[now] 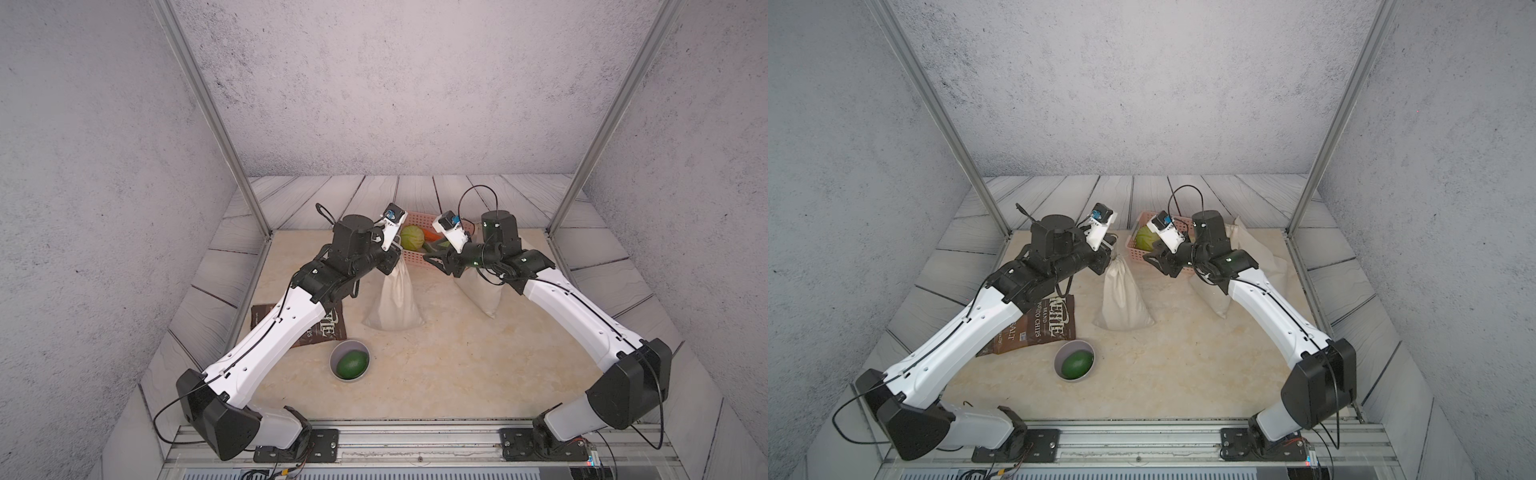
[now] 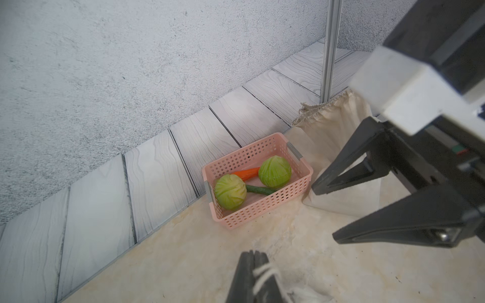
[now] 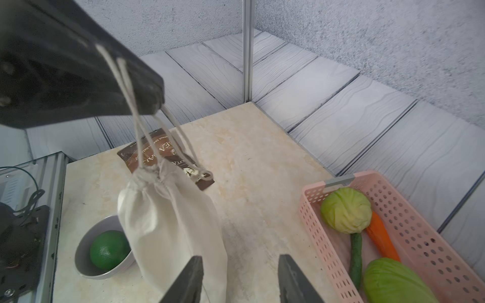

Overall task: Close the soil bag
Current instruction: Frap the soil bag at the center of the board.

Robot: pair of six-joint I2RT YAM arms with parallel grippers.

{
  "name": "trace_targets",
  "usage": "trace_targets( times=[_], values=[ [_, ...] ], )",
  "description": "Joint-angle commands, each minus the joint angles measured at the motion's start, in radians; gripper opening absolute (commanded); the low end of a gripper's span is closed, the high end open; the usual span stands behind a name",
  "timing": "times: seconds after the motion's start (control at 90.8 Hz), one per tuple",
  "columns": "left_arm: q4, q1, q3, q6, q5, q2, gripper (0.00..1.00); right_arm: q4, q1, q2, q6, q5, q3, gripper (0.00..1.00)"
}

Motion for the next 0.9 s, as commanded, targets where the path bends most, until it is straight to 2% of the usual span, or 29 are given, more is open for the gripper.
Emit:
trace_targets(
  times=[0.0,0.187,0.275,0.374,0.605,0.749,0.892],
  values=[
    [-0.030,-0.001,0.034,-0.028,0.023,0.005,0.00,0.081,0.024,-0.050,0.102,-0.049,0.000,0.55],
    [-0.030,-0.001,0.029,-0.025,0.037,-0.015,0.00,0.201,0.070,-0.026,0.229,-0.119,0.004,0.56],
    [-0.038,-0.001,0.031,-0.025,0.027,-0.020,0.00,0.231,0.109,-0.013,0.243,-0.115,0.008,0.55],
    [-0.046,-0.001,0.035,-0.030,0.023,-0.027,0.00,0.249,0.150,0.006,0.262,-0.069,0.009,0.51],
    [-0.048,-0.001,0.040,-0.038,0.028,-0.041,0.00,0.291,0.176,0.030,0.343,0.081,-0.007,0.32],
    [-0.048,-0.002,0.044,-0.046,0.028,-0.041,0.00,0.293,0.183,0.033,0.361,0.178,-0.020,0.31],
    [-0.057,-0.002,0.058,-0.057,0.039,-0.042,0.00,0.297,0.192,0.053,0.370,0.185,-0.019,0.31]
  ],
)
